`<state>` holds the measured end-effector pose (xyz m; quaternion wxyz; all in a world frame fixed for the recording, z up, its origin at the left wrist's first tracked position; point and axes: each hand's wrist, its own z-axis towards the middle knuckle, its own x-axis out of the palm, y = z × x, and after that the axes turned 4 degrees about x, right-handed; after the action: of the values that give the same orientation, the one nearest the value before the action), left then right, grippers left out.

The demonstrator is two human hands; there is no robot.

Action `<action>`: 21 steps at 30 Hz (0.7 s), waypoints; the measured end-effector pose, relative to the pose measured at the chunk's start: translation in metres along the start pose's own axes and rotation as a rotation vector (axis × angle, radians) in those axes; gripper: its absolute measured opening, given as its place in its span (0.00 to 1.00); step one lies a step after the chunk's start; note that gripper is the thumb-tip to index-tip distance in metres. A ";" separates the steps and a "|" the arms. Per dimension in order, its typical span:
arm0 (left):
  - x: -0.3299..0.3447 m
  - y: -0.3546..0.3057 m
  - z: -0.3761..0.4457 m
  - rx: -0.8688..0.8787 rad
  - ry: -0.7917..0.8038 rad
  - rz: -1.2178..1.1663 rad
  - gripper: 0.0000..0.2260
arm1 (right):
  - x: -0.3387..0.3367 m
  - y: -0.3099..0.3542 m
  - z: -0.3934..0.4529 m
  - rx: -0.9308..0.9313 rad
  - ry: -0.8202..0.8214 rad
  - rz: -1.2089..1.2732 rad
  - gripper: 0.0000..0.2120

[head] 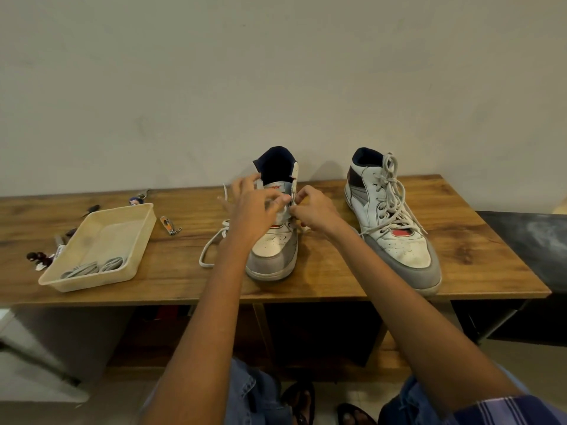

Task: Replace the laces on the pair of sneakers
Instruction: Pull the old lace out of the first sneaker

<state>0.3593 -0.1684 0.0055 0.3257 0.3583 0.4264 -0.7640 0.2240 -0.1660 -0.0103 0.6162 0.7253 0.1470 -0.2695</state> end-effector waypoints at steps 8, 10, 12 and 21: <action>0.005 0.003 -0.004 -0.049 0.215 0.212 0.08 | 0.002 0.000 0.001 0.013 -0.003 -0.013 0.09; 0.011 0.006 -0.006 -0.061 0.205 0.170 0.07 | 0.003 0.000 0.000 0.014 -0.006 -0.025 0.09; 0.018 0.008 -0.006 -0.093 0.164 0.071 0.06 | 0.003 0.000 0.001 0.008 -0.017 -0.039 0.09; -0.002 0.003 0.003 -0.214 -0.758 -0.218 0.05 | -0.007 -0.002 0.004 -0.015 -0.017 -0.138 0.06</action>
<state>0.3617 -0.1715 0.0067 0.4123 -0.0318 0.3890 -0.8232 0.2160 -0.1686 -0.0081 0.6028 0.7064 0.1933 -0.3166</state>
